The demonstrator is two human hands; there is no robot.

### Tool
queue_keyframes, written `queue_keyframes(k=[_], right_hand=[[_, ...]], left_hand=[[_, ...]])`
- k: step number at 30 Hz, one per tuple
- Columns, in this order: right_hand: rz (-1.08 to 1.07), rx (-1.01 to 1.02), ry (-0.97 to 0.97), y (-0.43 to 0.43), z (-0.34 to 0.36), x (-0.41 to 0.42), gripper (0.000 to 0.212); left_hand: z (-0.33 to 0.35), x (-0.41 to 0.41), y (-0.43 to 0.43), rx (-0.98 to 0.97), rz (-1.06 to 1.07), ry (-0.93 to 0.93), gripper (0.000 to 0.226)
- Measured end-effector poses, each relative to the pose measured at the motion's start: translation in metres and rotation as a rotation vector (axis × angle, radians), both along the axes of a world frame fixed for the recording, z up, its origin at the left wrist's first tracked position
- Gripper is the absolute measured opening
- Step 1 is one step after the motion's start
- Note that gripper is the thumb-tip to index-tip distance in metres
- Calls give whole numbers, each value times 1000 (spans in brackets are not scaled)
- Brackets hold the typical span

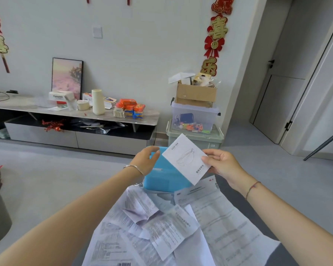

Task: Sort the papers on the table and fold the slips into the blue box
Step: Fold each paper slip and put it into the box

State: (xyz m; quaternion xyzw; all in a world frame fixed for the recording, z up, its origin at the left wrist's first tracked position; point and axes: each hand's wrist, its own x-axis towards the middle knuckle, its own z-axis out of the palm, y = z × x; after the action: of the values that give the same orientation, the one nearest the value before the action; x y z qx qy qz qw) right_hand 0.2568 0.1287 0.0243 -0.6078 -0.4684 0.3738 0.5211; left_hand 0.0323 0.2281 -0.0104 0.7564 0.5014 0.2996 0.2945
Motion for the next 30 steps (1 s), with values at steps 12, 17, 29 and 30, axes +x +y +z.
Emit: queue_keyframes(k=[12,17,29,30], right_hand=[[-138,53,-219,84,-6,5,13],[-90,8,-508,84,-21,2,15],[1,151,-732,73,-27,-24,15],[11,165,-759,73,-29,-28,15]], left_hand=[[-2,18,68,-98,-246,707,41],[-9,18,57,181,-201,757,41],[-64,-11,5,147,78,-150,73],[-67,-12,0,172,77,-169,73]])
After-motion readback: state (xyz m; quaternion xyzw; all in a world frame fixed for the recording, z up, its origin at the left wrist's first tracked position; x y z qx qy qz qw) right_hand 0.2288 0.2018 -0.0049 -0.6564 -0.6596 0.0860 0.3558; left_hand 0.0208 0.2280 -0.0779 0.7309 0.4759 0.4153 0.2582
